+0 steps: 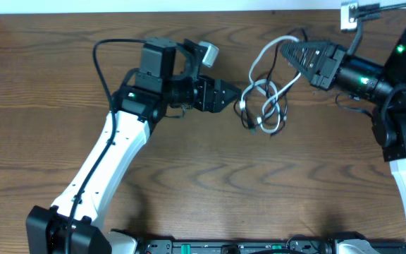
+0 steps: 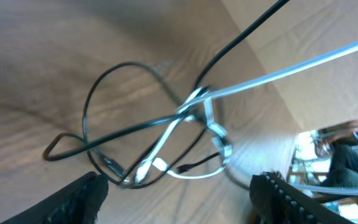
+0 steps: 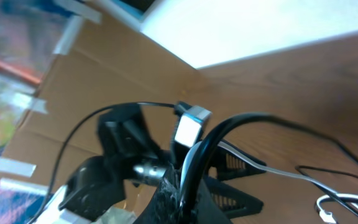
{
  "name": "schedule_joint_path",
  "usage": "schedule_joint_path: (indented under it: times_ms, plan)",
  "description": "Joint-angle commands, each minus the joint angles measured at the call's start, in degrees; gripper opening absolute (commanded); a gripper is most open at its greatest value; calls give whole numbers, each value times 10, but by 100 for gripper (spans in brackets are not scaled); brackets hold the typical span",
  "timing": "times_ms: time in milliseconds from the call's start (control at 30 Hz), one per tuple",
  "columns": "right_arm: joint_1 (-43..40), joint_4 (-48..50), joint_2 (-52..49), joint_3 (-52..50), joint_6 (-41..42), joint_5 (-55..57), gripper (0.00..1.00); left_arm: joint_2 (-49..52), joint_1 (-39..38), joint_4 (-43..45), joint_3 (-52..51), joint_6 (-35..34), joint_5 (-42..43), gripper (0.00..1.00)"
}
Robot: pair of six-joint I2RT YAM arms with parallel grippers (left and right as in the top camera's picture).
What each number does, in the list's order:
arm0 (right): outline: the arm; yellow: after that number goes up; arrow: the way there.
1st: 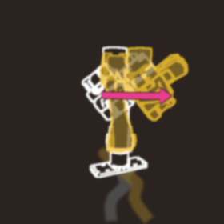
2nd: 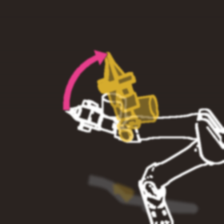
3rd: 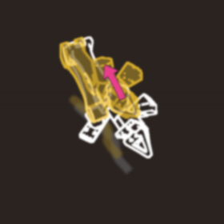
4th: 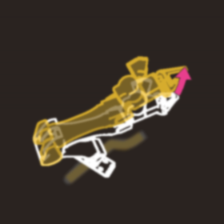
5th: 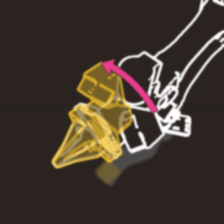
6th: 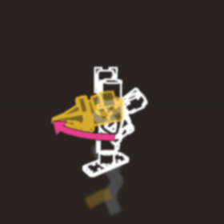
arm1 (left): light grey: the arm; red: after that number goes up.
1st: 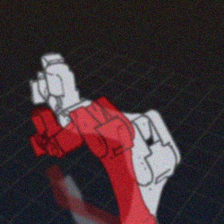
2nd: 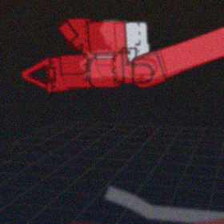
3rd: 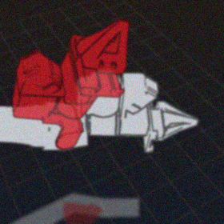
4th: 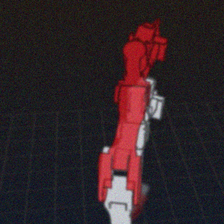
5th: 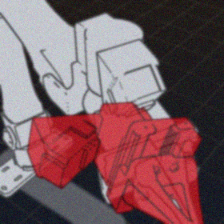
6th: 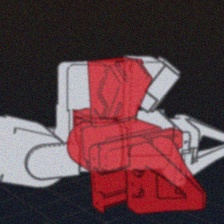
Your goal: Untangle cables
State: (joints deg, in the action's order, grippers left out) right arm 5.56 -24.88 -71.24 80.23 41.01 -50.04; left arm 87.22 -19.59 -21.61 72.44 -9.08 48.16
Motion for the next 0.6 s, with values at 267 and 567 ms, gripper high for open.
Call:
schedule_joint_path:
  times_ms: [267,567]
  plan:
    - [-2,-38,-9,7,-39,98,1,92,-104,10,5,-245,-11,55]
    - [-2,-78,-10,7,-49,153,1,135,-154,123,5,-337,-14,55]
